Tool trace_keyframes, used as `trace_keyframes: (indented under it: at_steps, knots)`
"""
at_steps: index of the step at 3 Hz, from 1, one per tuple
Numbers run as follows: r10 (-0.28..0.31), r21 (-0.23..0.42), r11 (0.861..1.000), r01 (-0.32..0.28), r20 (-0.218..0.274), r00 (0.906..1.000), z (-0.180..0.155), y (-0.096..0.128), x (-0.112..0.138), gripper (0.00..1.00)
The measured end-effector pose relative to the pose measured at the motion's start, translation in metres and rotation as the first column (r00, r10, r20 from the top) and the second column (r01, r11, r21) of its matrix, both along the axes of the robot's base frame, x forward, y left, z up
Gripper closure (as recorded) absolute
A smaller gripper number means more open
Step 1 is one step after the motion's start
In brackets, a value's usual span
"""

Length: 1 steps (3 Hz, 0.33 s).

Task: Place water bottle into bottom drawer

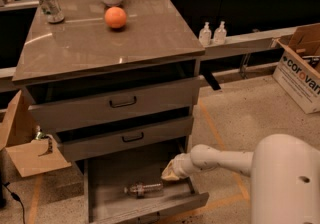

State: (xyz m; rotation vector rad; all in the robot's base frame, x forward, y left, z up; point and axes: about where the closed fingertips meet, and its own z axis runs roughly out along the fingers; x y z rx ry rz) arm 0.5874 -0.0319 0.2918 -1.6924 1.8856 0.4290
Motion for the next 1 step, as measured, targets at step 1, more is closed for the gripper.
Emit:
trace_keyframes:
  at_steps: [1]
  knots:
    - [-0.082,-0.025,0.996,0.083,0.042,0.9958,0.0396,-0.016,0.0043,0.7]
